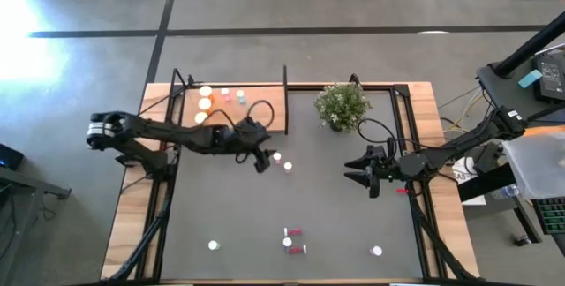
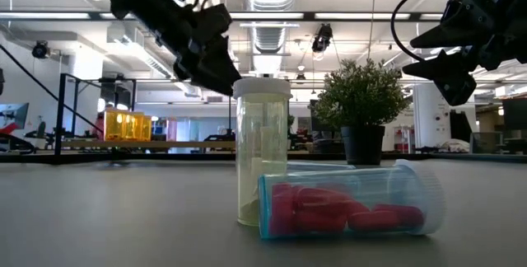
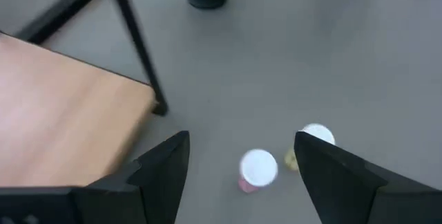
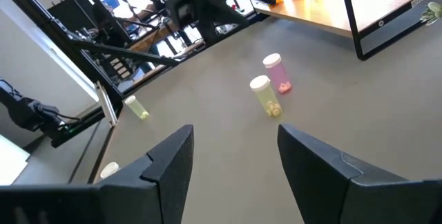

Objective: Pick and place medicine bottles onto shelf by color
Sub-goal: Put the top small pink bottle on the shelf aligned with the other small pink bottle

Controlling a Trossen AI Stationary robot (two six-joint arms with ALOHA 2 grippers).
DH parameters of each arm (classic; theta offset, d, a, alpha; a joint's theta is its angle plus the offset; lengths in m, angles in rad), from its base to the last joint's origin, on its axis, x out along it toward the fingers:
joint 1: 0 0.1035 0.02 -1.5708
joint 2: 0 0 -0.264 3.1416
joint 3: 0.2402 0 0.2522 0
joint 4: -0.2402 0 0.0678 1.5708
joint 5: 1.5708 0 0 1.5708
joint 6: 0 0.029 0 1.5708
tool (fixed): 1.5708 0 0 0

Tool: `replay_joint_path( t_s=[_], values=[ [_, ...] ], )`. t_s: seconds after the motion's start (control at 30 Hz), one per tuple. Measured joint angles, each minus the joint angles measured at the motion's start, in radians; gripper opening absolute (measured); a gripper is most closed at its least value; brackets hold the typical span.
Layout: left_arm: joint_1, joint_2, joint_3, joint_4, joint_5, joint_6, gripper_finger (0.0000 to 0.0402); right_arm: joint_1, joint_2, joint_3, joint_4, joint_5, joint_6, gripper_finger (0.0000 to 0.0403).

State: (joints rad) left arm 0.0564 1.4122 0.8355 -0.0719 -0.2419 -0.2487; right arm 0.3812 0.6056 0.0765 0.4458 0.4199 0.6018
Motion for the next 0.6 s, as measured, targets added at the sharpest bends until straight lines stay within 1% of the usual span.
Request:
replay_joint_path(
  t_s=[0.13,0.23,0.37,0.6],
  values=[
    [-0.026,0.056,-0.022,0.102,-0.012,0.003,0.0250,0.000,0.000,0.000,0.000,0.000,0.000,0.0201],
    [-0.036,0.083,-0.042,0.154,-0.030,0.019,0.0267,0.000,0.000,0.000,0.000,0.000,0.000,0.0201],
    [-0.042,0.098,-0.046,0.176,-0.033,0.023,0.0289,0.000,0.000,0.000,0.000,0.000,0.000,0.0201],
    [-0.042,0.156,-0.046,0.180,-0.057,0.019,0.0293,0.000,0.000,0.000,0.000,0.000,0.000,0.0201]
  ],
)
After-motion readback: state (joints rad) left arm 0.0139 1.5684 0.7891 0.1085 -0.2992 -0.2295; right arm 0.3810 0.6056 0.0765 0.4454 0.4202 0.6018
